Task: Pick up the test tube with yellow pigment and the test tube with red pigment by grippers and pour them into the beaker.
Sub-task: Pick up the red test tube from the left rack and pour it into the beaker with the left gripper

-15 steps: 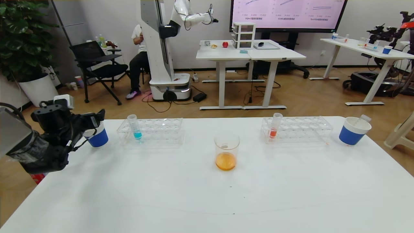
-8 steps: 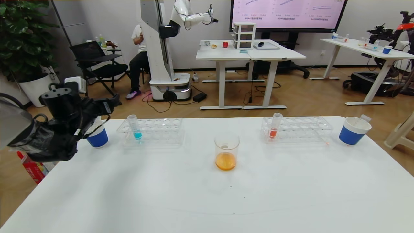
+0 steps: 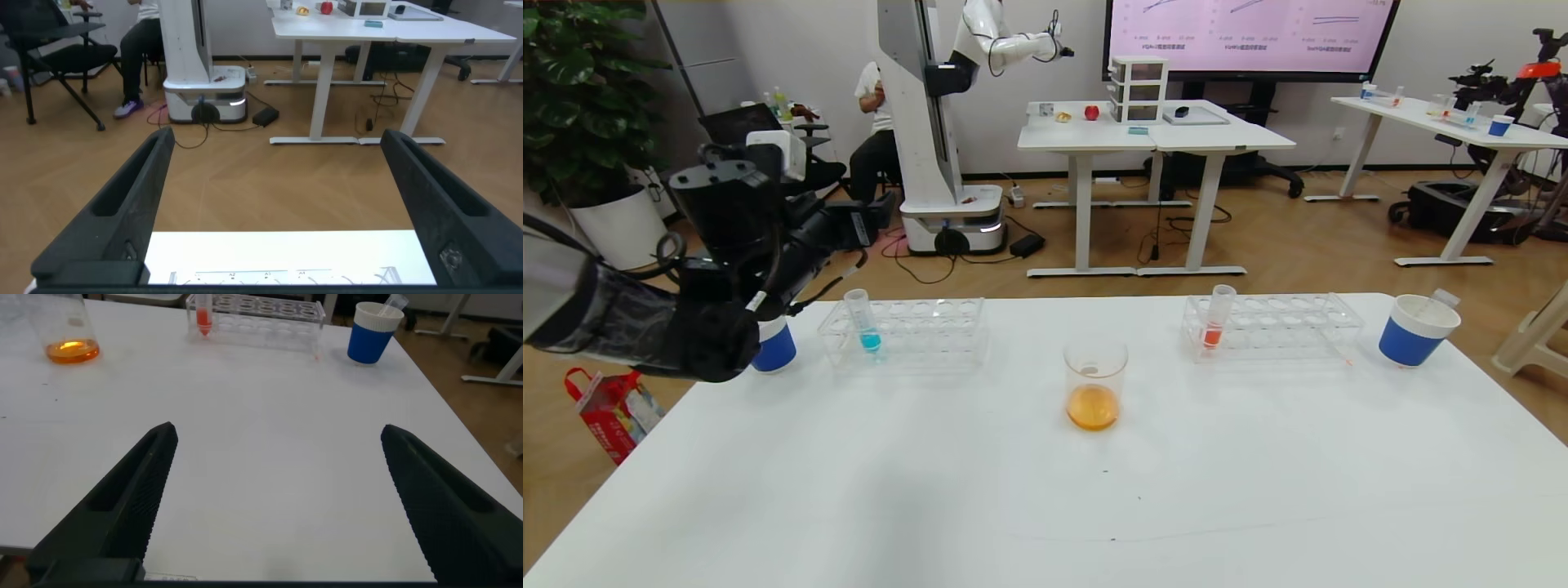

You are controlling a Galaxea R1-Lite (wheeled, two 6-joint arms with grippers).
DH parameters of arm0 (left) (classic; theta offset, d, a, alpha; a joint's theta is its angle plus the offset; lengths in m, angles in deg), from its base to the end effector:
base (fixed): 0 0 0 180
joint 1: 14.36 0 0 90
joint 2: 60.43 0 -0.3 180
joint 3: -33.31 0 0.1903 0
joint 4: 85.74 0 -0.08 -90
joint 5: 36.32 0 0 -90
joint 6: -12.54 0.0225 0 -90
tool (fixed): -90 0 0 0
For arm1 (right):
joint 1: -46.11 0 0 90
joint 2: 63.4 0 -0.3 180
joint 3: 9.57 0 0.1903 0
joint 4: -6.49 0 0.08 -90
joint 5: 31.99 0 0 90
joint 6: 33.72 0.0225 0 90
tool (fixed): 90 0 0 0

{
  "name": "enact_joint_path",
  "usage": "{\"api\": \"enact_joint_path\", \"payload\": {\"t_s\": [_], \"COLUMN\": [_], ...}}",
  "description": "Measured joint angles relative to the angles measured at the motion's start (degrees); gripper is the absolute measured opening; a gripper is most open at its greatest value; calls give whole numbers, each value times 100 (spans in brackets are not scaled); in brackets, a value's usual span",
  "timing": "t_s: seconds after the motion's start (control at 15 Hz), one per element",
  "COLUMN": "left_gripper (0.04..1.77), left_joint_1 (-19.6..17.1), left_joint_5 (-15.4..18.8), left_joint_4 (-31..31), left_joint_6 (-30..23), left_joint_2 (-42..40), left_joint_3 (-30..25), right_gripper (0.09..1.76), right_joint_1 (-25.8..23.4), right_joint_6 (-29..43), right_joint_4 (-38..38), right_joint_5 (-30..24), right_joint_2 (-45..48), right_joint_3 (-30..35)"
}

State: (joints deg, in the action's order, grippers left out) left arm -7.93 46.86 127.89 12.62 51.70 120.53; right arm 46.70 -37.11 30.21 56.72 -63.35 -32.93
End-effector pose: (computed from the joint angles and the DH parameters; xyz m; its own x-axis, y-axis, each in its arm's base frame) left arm 0.3846 -0.0407 0.2133 0.9886 0.0081 0.1505 -0.0057 0.9998 -0.0166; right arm -0.0229 0.0003 0.0748 0.9994 0.0328 -0.0054 -0.0331 0.9977 -0.0590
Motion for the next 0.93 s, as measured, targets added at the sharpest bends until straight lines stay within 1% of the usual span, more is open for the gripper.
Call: {"api": "enact_joint_path", "payload": {"t_s": [0.13, 0.27, 0.47, 0.67, 0.93], "left_gripper": [175, 175, 175, 175, 175], "left_joint_1": [39, 63, 69, 48, 34], "left_joint_5": [-11, -24, -199, -361, -397], "left_joint_4": [-265, -623, -1409, -2514, -4198], "left_joint_6": [188, 397, 640, 731, 758], "left_joint_2": [-571, -1309, -2599, -4055, -6095], "left_joint_3": [-116, -346, -785, -1214, -1603], "right_gripper": [174, 174, 174, 174, 174], "right_joint_1": [0, 0, 0, 0, 0], "right_joint_6": [0, 0, 0, 0, 0], "right_joint_4": [0, -2, -2, -2, -2], "right_joint_5": [0, 0, 0, 0, 0], "right_joint_2": [0, 0, 0, 0, 0], "right_joint_3": [0, 0, 0, 0, 0]}}
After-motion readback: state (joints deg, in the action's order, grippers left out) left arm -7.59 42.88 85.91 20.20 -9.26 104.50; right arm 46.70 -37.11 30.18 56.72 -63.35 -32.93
